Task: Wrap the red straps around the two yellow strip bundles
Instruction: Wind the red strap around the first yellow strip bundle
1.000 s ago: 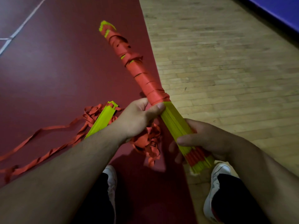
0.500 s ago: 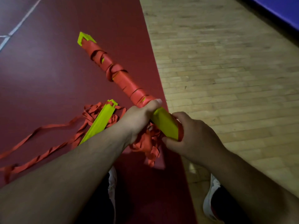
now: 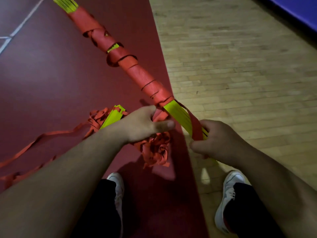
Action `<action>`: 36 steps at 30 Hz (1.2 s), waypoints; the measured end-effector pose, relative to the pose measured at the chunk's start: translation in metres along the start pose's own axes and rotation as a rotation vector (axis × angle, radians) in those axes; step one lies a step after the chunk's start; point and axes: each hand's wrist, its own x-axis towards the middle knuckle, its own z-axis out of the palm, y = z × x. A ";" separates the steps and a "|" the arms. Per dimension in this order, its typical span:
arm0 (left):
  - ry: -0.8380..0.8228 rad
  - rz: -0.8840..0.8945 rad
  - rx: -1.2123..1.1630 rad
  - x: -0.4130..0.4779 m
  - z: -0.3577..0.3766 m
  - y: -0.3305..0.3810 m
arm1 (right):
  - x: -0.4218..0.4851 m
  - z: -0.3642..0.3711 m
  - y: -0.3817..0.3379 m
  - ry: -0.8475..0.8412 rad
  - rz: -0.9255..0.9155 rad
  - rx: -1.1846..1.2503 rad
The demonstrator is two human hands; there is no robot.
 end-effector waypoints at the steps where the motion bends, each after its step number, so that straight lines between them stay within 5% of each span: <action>1: -0.005 -0.003 -0.018 -0.001 0.004 0.004 | 0.000 0.000 0.000 0.043 -0.001 -0.090; 6: 0.082 0.015 -0.087 -0.004 0.028 0.012 | -0.004 0.017 -0.003 0.180 0.061 -0.308; 13: 0.274 -0.261 -0.359 0.003 0.036 0.002 | 0.000 0.025 -0.006 0.313 0.005 -0.652; 17: 0.262 -0.198 -0.420 0.000 0.027 0.004 | 0.003 0.016 -0.005 0.151 -0.023 -0.363; 22: 0.122 -0.105 -0.182 -0.010 0.015 0.014 | 0.000 -0.005 -0.007 -0.398 0.119 0.284; 25: 0.088 -0.082 0.001 -0.008 0.009 0.014 | -0.001 -0.002 -0.008 -0.256 0.055 0.222; 29: -0.010 0.058 -0.075 -0.002 0.000 0.000 | 0.002 -0.002 -0.006 -0.022 -0.014 0.027; 36: -0.004 -0.035 -0.066 -0.003 0.002 -0.012 | -0.001 -0.002 -0.002 -0.067 0.038 0.114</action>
